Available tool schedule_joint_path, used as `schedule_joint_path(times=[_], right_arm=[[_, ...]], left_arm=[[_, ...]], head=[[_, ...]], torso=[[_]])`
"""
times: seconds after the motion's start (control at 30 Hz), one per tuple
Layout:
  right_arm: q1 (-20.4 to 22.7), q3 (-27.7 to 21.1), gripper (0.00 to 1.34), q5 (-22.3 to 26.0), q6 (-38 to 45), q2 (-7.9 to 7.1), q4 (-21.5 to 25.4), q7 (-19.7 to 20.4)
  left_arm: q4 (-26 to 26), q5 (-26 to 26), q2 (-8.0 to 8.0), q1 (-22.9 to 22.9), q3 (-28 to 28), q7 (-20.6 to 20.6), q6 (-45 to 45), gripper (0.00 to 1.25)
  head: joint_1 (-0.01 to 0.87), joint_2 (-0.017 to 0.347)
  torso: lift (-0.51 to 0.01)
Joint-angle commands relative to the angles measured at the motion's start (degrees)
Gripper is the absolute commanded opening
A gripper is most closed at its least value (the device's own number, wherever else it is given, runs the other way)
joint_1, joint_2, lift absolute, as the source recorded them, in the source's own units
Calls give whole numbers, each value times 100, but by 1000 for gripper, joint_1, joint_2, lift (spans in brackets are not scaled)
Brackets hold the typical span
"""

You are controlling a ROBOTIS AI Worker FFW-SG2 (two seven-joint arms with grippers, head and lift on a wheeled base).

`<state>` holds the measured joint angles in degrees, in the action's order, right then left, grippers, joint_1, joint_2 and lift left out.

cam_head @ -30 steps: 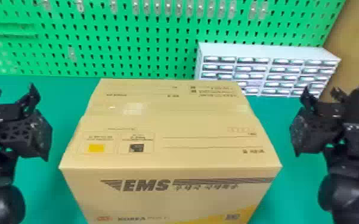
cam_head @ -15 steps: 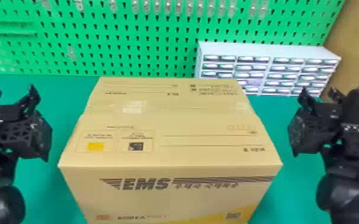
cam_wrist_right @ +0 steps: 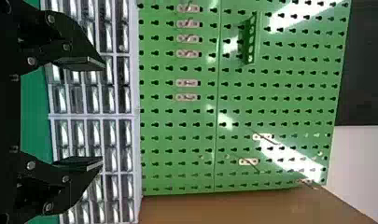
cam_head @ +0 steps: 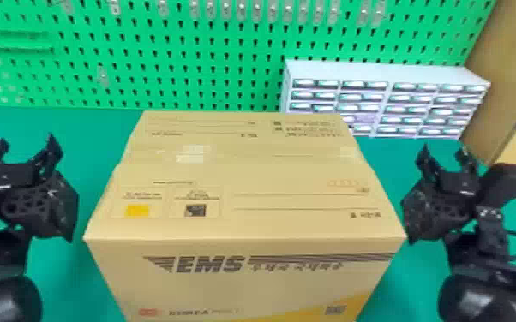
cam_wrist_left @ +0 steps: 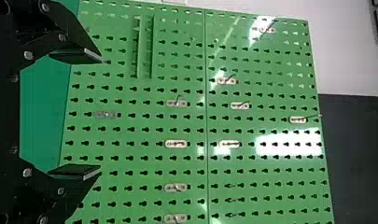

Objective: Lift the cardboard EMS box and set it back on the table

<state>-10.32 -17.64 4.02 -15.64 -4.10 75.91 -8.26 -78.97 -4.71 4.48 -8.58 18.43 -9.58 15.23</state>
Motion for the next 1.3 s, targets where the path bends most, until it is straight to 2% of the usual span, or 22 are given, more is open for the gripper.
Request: schedule_joint_path(times=[0.0,0.2,0.4,0.5,0.63,0.8,1.27], right_arm=[[-58,-11,801,-59,-177,58,-235,0],[-146,-125,801,-252,-264,217,-305,0],[-154,-46,801,-393,-247,252,-296,0],[-181,77,801,-393,-247,278,-296,18],[-251,103,801,-490,-247,415,-323,26],[-313,217,801,-639,-238,415,-349,35],[-330,613,799,-604,-177,415,-358,105]], left_arm=[[30,23,0,41,-32,0,6,828],[30,-21,0,76,-103,-18,-3,828],[-66,49,0,76,-208,-9,-99,824],[-110,76,-9,85,-305,61,-161,822],[-110,111,0,85,-542,263,-161,822],[-110,225,0,58,-806,413,-161,822],[-110,506,-9,-65,-1280,457,-266,821]], head=[[678,-14],[678,-14],[678,-14],[678,-14],[678,-14],[678,-14],[678,-14]], torso=[[-89],[-89],[-89],[-89],[-89],[-89],[-89]])
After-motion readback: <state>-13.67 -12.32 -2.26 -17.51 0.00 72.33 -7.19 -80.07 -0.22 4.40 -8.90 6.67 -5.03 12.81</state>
